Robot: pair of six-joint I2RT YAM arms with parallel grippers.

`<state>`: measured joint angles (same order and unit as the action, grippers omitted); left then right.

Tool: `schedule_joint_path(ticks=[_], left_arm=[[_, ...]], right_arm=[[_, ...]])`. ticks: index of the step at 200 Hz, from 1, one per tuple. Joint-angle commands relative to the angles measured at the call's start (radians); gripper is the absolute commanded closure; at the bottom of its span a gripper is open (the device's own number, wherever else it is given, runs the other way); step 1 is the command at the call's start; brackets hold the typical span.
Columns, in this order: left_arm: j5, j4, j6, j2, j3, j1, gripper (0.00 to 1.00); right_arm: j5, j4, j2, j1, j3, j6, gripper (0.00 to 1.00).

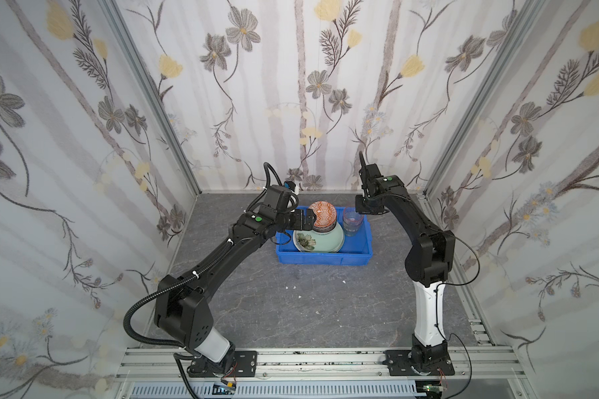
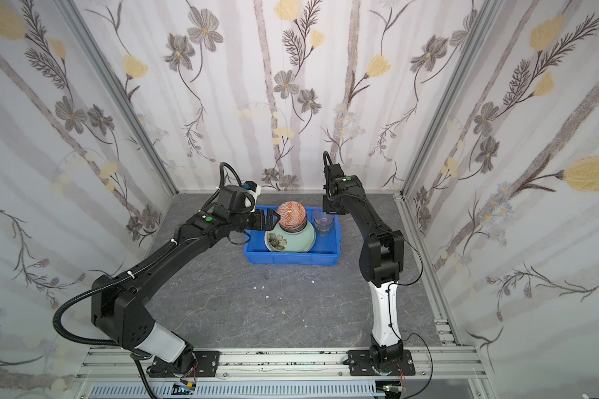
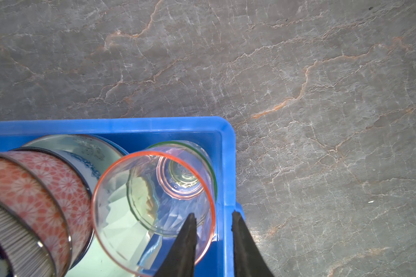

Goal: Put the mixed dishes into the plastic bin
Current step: 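Lower the pink cup into the green cup and open the right gripper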

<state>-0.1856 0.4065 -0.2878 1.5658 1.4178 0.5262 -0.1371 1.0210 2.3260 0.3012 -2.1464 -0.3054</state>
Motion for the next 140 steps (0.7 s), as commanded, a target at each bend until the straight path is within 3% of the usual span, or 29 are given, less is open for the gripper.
schedule_joint_path(ticks=[1,60,140], left_arm=[[-0.005,-0.021,0.006,0.0,-0.002,-0.003,0.0],[-0.001,-0.021,0.003,-0.001,-0.003,-0.007,0.0],[0.014,-0.035,0.004,-0.013,-0.01,-0.011,0.0]], right_arm=[[-0.009,-0.022,-0.022,0.001,-0.006,-0.003,0.68],[-0.023,0.0,-0.092,0.02,-0.006,0.001,0.58],[-0.052,0.017,-0.272,0.081,0.062,0.005,0.52]])
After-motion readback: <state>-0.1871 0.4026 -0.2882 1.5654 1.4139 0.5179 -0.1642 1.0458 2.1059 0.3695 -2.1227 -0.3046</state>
